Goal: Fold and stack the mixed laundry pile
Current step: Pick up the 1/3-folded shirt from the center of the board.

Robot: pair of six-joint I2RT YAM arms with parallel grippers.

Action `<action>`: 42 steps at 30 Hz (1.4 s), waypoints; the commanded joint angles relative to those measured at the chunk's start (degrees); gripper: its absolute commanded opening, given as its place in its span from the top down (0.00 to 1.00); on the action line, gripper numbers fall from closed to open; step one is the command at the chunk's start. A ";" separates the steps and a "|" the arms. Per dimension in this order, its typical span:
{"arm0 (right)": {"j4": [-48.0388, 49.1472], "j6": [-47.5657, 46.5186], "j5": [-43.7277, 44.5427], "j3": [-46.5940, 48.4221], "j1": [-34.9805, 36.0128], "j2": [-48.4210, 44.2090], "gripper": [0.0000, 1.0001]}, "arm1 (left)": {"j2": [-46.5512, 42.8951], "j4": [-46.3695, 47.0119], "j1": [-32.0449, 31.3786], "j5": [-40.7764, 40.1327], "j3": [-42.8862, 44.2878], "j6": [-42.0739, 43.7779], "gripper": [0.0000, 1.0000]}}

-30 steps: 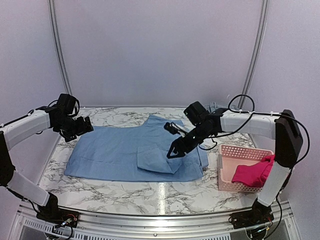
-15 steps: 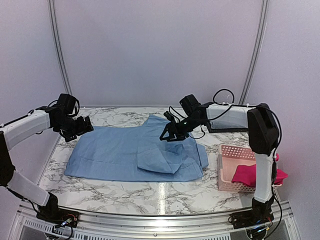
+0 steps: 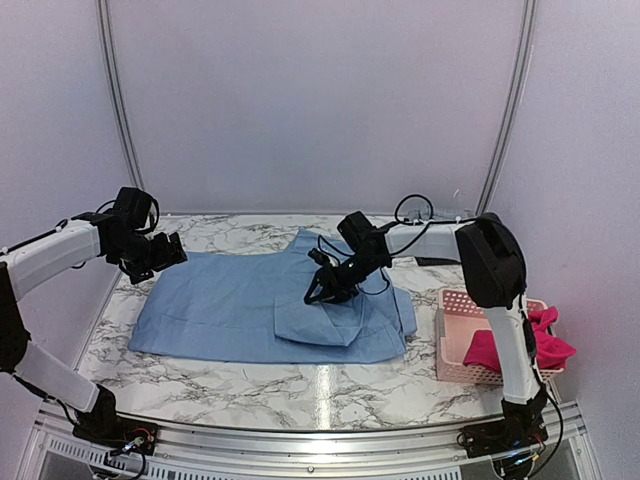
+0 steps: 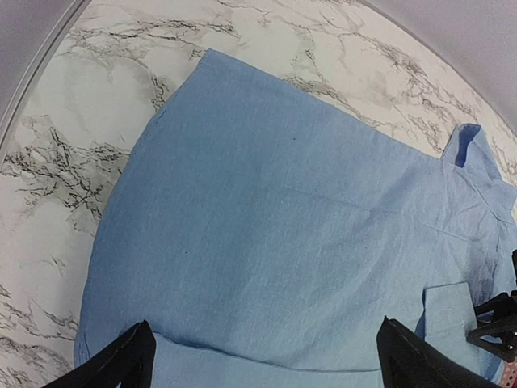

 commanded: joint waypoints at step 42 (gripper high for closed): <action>-8.52 -31.36 -6.23 8.85 9.76 -21.60 1.00 | -13.35 23.00 -15.04 33.51 -7.63 39.32 0.01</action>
